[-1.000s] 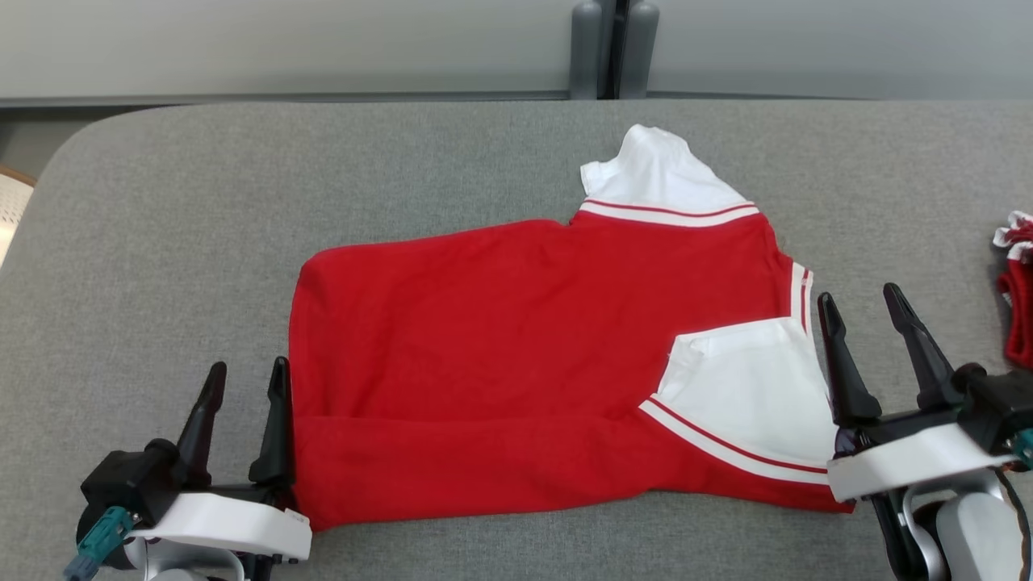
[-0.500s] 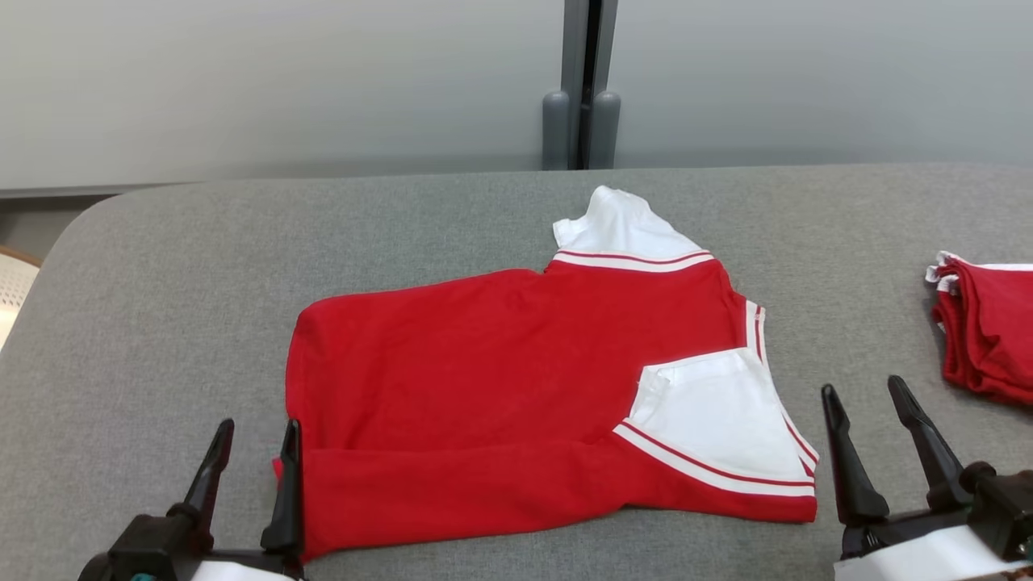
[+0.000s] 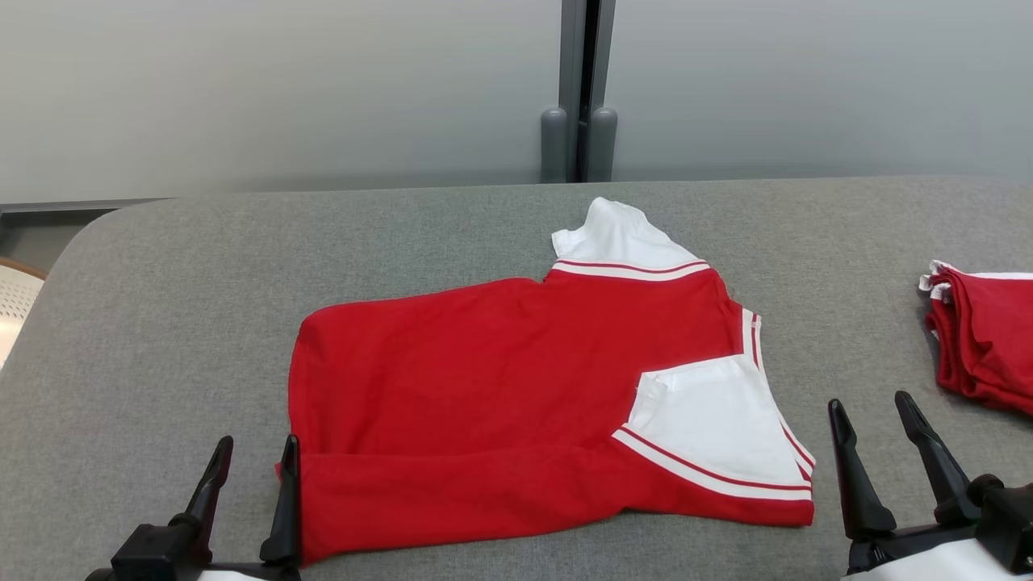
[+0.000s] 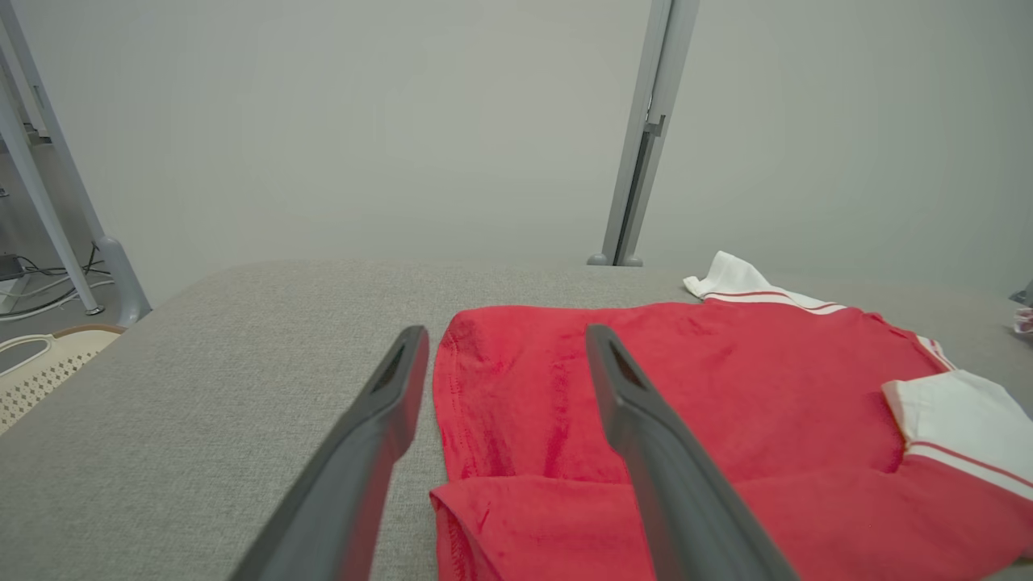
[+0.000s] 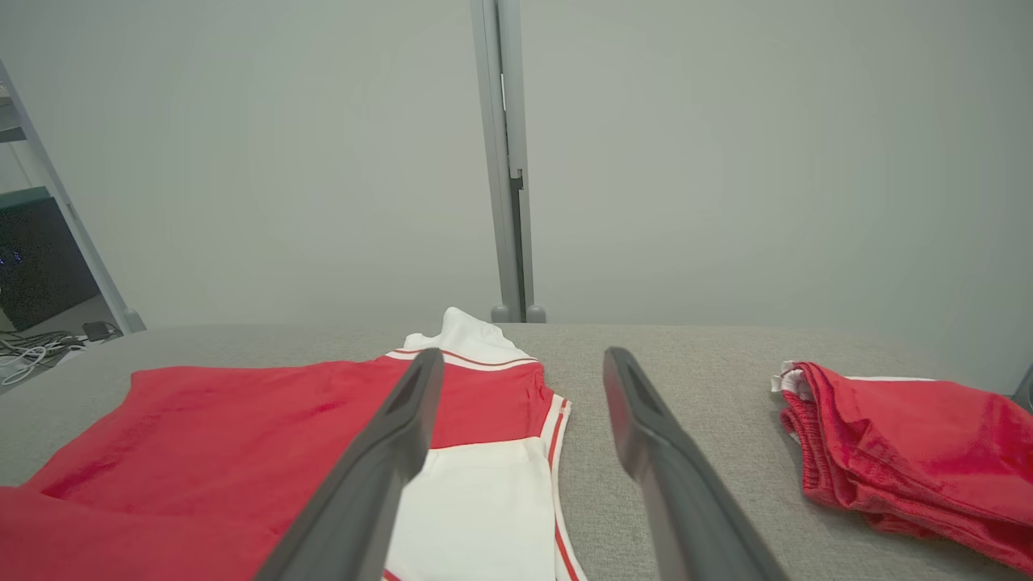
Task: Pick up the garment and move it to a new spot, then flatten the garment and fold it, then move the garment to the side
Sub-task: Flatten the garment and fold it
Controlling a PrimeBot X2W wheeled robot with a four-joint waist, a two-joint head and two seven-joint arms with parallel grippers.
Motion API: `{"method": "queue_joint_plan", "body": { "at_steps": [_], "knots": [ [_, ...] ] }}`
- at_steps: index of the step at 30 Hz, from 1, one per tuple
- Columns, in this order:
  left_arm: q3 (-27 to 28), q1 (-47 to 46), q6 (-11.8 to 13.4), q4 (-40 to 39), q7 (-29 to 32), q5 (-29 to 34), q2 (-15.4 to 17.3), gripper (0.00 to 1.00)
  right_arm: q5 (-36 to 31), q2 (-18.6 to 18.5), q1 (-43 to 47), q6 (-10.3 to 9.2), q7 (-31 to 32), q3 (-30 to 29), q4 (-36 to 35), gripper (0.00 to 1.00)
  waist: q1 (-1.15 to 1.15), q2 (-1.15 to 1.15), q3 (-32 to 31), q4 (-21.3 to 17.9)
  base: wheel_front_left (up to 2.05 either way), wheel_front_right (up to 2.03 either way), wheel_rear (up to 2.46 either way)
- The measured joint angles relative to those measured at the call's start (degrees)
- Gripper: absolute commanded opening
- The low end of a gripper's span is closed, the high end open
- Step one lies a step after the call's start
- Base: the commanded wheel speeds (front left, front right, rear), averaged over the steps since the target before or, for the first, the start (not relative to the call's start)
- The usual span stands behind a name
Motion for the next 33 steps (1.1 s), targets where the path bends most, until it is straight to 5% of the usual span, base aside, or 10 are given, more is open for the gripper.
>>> {"method": "queue_joint_plan", "body": {
  "at_steps": [8,24,25,26,27,28,29,33],
  "knots": [
    [-1.36,-0.17,-0.71,3.44,1.89,-1.35,-0.37,1.0,0.71,-0.1,-0.03,0.0,0.16,0.22,3.18,1.0,0.0,0.0,0.87,0.37,0.0,0.0,0.0],
    [-3.11,-7.03,-8.66,23.23,3.02,-8.34,-4.23,1.0,5.22,0.74,-7.01,0.0,-1.66,2.69,26.14,1.0,0.0,0.0,7.52,1.95,0.0,0.0,0.0],
    [-3.21,-7.39,-9.29,23.64,3.13,-8.64,-4.23,0.95,5.75,0.53,-7.47,0.0,-1.67,2.93,27.46,1.0,0.0,0.0,7.75,2.13,0.0,0.0,0.0],
    [-3.47,-7.73,-9.72,23.96,3.26,-8.61,-4.03,0.71,6.3,0.44,-7.97,0.0,-1.7,3.19,28.28,1.0,0.0,0.0,7.96,2.22,0.0,0.0,0.0],
    [-3.71,-8.1,-10.13,24.28,3.42,-8.61,-3.77,0.27,7.12,0.44,-8.55,0.0,-1.72,3.63,28.84,0.84,0.0,0.0,8.15,2.26,0.0,0.0,0.0],
    [-3.77,-8.25,-10.31,24.43,3.43,-8.64,-3.67,0.0,8.58,0.53,-9.0,0.0,-1.86,4.07,29.13,0.42,0.0,0.0,8.26,2.28,0.0,0.0,0.0],
    [-3.61,-8.27,-10.43,24.54,3.0,-8.65,-3.63,0.0,10.06,0.55,-9.42,-0.01,-1.92,4.47,29.5,0.0,0.0,0.0,8.35,2.25,0.0,0.0,0.0],
    [-2.92,-8.28,-10.45,24.6,2.59,-9.18,-2.8,0.0,12.45,-0.62,-9.88,0.07,-2.65,6.44,30.33,0.0,0.0,0.0,8.66,2.12,0.0,0.0,0.0]
  ]
}}
